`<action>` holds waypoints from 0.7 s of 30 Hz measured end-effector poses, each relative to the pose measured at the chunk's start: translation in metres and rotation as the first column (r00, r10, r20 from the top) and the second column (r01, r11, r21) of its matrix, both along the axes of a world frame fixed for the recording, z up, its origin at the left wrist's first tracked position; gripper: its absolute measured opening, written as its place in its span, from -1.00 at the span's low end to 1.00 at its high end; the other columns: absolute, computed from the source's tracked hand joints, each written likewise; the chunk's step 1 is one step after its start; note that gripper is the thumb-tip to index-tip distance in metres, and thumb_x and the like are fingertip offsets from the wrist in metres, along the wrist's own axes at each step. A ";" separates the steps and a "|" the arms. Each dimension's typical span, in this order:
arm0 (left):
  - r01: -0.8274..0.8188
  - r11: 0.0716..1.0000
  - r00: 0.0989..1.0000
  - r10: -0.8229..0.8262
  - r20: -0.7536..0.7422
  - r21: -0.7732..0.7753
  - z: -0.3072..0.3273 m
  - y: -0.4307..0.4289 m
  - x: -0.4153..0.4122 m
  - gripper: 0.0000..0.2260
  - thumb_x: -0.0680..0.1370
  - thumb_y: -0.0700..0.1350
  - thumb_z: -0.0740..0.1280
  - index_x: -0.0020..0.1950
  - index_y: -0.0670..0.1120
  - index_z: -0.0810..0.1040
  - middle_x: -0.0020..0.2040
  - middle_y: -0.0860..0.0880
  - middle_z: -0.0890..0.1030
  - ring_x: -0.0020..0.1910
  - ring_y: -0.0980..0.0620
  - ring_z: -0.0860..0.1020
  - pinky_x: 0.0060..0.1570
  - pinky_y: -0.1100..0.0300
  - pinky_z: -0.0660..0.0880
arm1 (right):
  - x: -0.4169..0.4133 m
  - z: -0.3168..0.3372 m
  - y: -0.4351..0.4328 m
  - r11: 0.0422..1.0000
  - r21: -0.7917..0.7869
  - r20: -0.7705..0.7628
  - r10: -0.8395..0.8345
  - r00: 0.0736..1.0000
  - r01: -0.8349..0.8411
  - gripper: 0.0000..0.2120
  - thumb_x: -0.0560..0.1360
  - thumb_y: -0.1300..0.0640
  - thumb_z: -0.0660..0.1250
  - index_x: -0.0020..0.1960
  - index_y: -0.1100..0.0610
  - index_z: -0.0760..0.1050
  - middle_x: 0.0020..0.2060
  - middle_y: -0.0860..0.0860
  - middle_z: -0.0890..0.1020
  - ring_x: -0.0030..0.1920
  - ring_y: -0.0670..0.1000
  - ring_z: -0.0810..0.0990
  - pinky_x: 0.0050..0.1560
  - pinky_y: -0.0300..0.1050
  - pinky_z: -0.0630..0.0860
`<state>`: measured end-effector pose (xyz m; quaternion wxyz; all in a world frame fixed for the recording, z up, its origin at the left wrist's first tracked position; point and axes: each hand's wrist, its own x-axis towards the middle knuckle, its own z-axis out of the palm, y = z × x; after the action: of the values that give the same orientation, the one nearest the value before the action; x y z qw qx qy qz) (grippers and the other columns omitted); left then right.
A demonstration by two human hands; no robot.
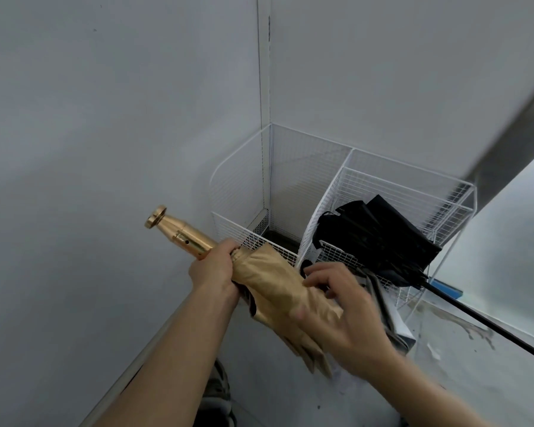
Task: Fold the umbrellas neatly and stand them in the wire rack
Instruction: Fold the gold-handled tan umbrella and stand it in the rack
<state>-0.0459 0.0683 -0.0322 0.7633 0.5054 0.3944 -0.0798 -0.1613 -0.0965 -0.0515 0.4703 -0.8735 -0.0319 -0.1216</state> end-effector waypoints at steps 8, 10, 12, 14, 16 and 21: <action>0.105 0.994 0.993 -0.106 0.050 0.030 0.000 -0.006 -0.001 -0.87 0.41 -0.32 0.41 -0.15 -0.18 0.49 -0.27 -0.14 0.54 -0.38 -0.02 0.53 -0.36 0.19 0.51 | 0.009 -0.023 0.003 0.989 -0.087 -0.106 -0.126 0.986 0.117 -0.91 0.49 -0.01 0.38 -0.15 -0.02 0.61 0.08 -0.28 0.59 0.02 -0.22 0.56 -0.03 0.02 0.58; 0.205 0.979 0.977 -0.204 0.065 -0.008 -0.002 -0.009 -0.002 -0.87 0.40 -0.33 0.41 -0.22 -0.17 0.50 -0.30 -0.15 0.55 -0.38 -0.04 0.55 -0.28 0.11 0.55 | 0.016 -0.025 -0.005 0.993 0.013 -0.294 -0.111 0.949 0.120 -0.91 0.51 -0.01 0.40 -0.12 -0.03 0.64 0.01 -0.24 0.61 -0.04 -0.20 0.58 0.02 0.07 0.56; 0.245 0.969 0.968 -0.242 0.069 -0.040 -0.004 -0.011 -0.002 -0.86 0.39 -0.34 0.41 -0.25 -0.16 0.50 -0.30 -0.16 0.56 -0.37 -0.07 0.57 -0.20 0.04 0.59 | 0.019 -0.026 -0.007 0.991 0.024 -0.376 -0.113 0.920 0.132 -0.90 0.49 -0.04 0.43 -0.12 -0.03 0.62 -0.05 -0.18 0.62 -0.05 -0.17 0.58 0.04 0.10 0.56; 0.222 0.974 0.974 -0.220 0.053 -0.047 -0.007 -0.011 -0.002 -0.87 0.38 -0.36 0.41 -0.21 -0.18 0.51 -0.25 -0.18 0.57 -0.36 -0.07 0.58 -0.19 0.03 0.60 | 0.017 -0.026 -0.010 0.981 -0.017 -0.381 -0.185 0.906 0.193 -0.87 0.45 -0.08 0.46 -0.12 -0.07 0.54 -0.07 -0.19 0.62 -0.01 -0.15 0.57 0.06 0.07 0.55; 0.149 0.988 0.989 -0.148 0.030 -0.034 -0.008 -0.008 0.000 -0.86 0.38 -0.36 0.41 -0.14 -0.20 0.52 -0.21 -0.19 0.60 -0.38 -0.06 0.59 -0.28 0.09 0.60 | 0.015 -0.021 -0.010 0.954 -0.116 -0.261 -0.298 0.918 0.276 -0.84 0.46 -0.04 0.46 -0.06 -0.15 0.48 -0.03 -0.26 0.56 0.06 -0.14 0.54 0.08 0.00 0.53; -0.041 0.997 0.999 0.041 -0.006 -0.060 -0.010 -0.001 0.005 -0.83 0.38 -0.34 0.40 -0.09 -0.19 0.50 -0.23 -0.16 0.58 -0.39 -0.04 0.57 -0.34 0.12 0.57 | 0.002 -0.003 0.004 0.968 -0.172 0.405 -0.101 0.909 0.184 -0.94 0.48 0.16 0.40 -0.14 0.14 0.62 -0.08 -0.05 0.59 -0.05 -0.02 0.57 -0.07 -0.16 0.51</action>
<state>-0.0412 0.0671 -0.0419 0.7787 0.4738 0.4041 -0.0771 -0.1596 -0.0925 -0.0545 0.3512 -0.8752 -0.0740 -0.3244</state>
